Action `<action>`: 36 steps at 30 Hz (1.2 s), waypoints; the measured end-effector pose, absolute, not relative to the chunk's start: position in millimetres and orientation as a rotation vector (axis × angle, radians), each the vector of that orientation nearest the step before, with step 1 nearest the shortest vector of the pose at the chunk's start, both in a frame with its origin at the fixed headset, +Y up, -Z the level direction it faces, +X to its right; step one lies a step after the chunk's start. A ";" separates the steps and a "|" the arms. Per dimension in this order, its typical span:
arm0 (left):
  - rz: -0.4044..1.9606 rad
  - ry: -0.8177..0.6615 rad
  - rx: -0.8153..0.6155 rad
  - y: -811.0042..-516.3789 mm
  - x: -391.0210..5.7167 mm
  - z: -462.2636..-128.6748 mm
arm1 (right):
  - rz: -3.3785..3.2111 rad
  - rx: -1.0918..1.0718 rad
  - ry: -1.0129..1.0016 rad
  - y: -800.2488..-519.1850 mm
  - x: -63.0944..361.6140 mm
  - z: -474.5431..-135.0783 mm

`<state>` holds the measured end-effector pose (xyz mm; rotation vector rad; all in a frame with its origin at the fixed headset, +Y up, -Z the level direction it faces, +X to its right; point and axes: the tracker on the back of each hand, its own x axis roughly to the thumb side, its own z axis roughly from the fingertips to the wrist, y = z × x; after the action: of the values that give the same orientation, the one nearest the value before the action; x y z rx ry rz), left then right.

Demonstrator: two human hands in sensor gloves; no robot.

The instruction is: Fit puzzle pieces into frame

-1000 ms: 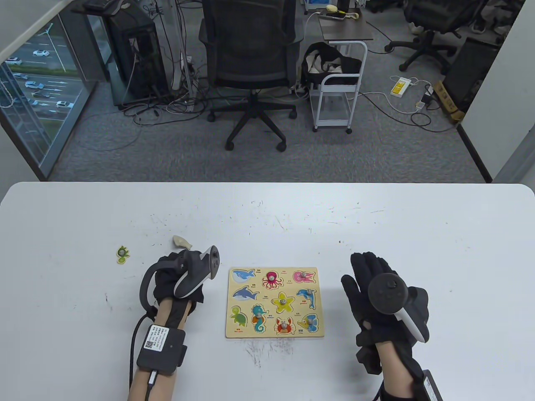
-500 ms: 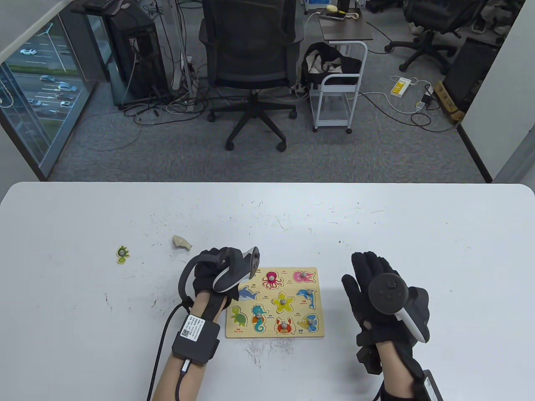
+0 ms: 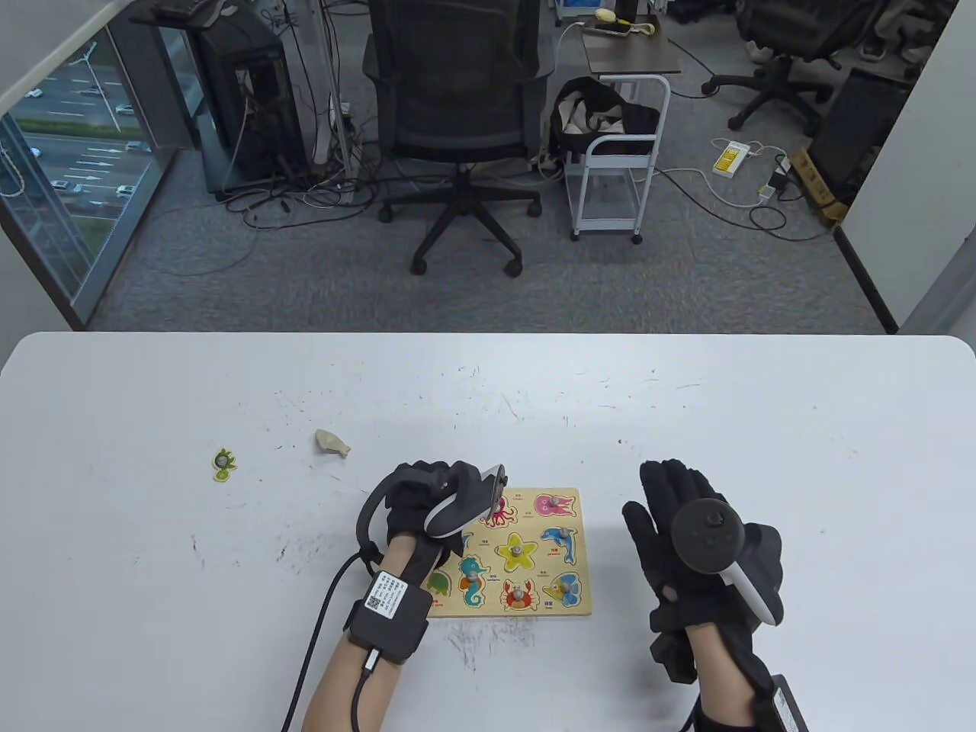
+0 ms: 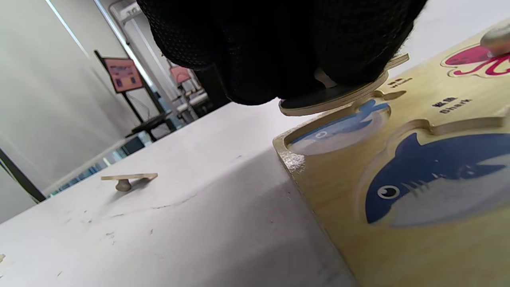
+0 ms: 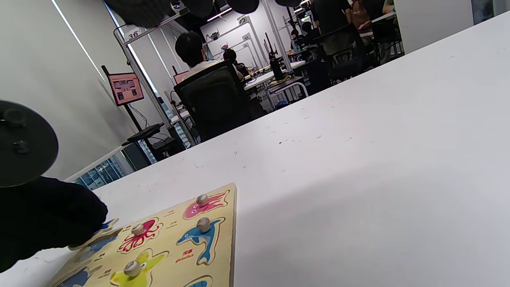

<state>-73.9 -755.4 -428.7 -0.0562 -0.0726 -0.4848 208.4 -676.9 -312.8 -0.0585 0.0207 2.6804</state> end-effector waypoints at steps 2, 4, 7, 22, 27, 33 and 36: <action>-0.498 -0.073 -0.066 -759.0 -71.5 -429.7 | 2.678 -0.058 0.022 -677.0 208.5 -312.9; -0.512 -0.071 -0.070 -761.9 -70.1 -430.4 | 2.679 -0.060 0.024 -677.1 208.4 -312.9; -0.516 -0.071 -0.072 -761.7 -71.1 -429.8 | 2.678 -0.060 0.028 -677.3 208.3 -313.2; -0.517 -0.061 -0.096 -750.4 -73.1 -421.2 | 2.686 -0.063 0.043 -678.2 207.2 -314.0; -0.518 -0.060 -0.098 -748.7 -73.2 -419.8 | 2.686 -0.062 0.049 -678.5 207.0 -314.3; -0.515 -0.060 -0.098 -748.3 -73.1 -418.4 | 2.685 -0.062 0.053 -678.8 207.0 -314.7; -0.498 -0.056 -0.100 -747.0 -75.0 -417.7 | 2.685 -0.062 0.056 -678.9 206.9 -314.9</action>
<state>-75.0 -747.0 -417.7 -0.1003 -0.0556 -0.4978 206.9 -678.9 -314.9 -0.0619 0.0560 2.6847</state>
